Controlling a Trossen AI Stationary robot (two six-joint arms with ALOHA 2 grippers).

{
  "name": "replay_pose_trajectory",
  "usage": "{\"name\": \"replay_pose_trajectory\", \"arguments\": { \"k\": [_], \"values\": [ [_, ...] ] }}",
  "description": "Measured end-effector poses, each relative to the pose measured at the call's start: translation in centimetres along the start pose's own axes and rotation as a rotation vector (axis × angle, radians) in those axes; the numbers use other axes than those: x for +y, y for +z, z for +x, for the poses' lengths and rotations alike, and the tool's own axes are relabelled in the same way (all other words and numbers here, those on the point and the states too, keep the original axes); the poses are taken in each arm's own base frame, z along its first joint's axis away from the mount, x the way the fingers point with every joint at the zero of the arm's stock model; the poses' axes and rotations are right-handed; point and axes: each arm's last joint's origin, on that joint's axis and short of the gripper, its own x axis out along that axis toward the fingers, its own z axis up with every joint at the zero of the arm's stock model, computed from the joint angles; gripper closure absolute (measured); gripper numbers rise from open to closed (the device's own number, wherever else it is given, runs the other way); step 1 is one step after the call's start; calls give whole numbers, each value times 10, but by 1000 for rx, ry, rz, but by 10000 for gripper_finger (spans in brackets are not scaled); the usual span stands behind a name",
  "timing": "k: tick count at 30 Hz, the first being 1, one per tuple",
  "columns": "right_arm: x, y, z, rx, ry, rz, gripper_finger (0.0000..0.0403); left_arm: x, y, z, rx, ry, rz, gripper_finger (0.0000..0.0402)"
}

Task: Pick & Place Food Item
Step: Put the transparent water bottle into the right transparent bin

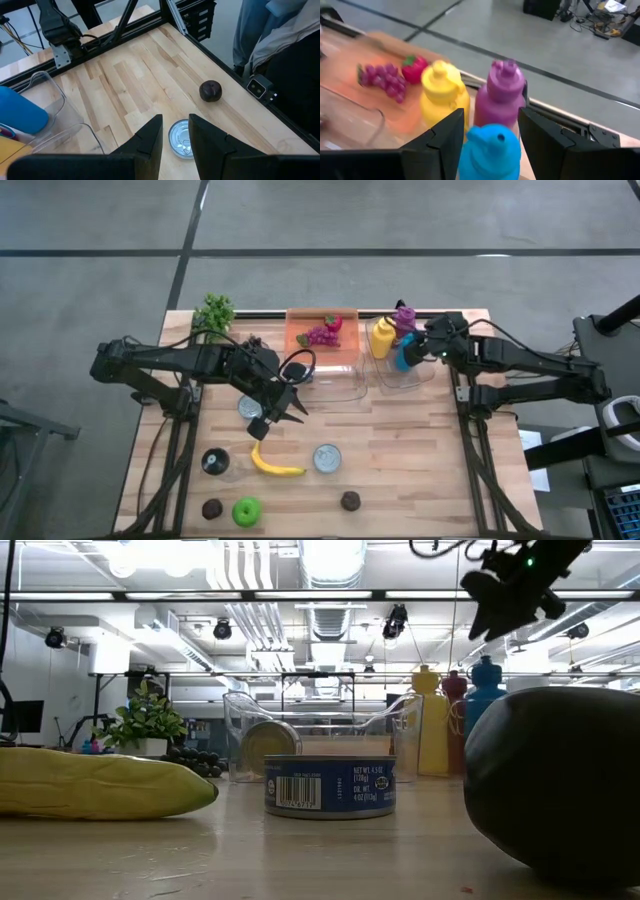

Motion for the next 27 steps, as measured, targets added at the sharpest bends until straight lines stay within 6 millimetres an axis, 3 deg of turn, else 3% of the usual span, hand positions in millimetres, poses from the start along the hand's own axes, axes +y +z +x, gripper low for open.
{"name": "replay_pose_trajectory", "arguments": {
  "k": [10, 18, 27],
  "values": [
    [15, 25, -24, -28, 186, -98, 237, 0, 0, 0, 2, -1, -26, 305],
    [40, 13, -42, -21, 325, -210, 288, 0, -1, 0, 14, 8, -36, 305],
    [83, -4, -58, -70, 500, -348, 350, 0, -2, 0, 25, 22, -56, 305]
  ]
}}
